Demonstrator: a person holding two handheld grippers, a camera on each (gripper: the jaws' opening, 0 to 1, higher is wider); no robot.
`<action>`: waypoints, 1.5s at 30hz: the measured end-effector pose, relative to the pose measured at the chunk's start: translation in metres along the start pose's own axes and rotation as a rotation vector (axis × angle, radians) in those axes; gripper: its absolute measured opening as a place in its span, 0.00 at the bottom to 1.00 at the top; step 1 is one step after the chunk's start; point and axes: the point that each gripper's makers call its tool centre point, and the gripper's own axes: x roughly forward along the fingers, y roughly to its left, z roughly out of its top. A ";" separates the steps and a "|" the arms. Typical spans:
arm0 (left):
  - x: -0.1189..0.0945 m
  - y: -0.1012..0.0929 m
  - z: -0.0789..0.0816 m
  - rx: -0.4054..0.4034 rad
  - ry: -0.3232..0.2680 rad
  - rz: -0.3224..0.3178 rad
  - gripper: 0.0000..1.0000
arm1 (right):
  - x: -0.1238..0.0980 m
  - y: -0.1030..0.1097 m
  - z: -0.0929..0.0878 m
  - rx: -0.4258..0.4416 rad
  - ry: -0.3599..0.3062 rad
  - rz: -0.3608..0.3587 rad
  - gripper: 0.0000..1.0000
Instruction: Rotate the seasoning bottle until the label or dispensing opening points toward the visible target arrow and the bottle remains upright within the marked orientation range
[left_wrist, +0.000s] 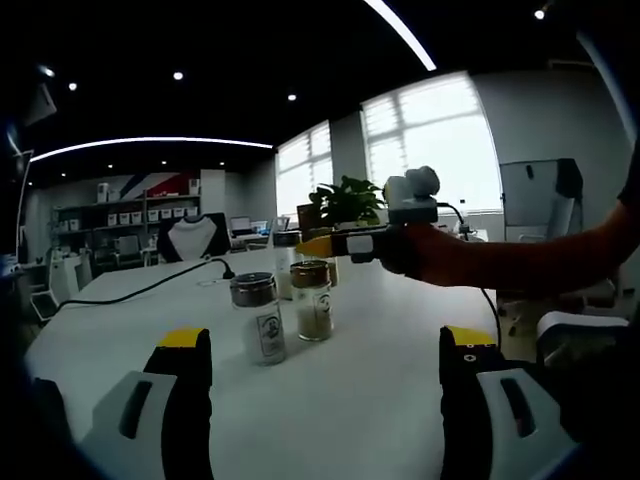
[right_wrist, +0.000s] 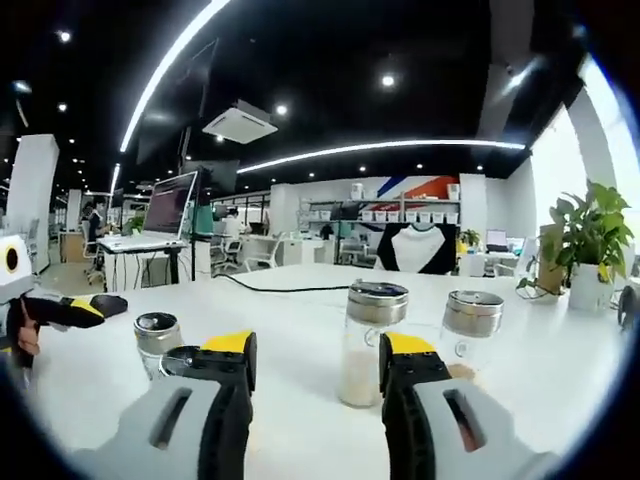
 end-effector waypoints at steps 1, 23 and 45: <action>0.000 0.000 0.000 0.002 0.001 0.000 1.00 | 0.001 -0.001 0.000 -0.002 0.000 -0.004 0.46; 0.000 0.002 -0.001 0.006 0.005 0.003 1.00 | 0.058 -0.050 -0.004 0.014 0.021 -0.126 0.44; 0.004 0.000 -0.002 0.010 0.006 -0.003 1.00 | 0.048 -0.041 0.002 0.037 0.012 -0.047 0.36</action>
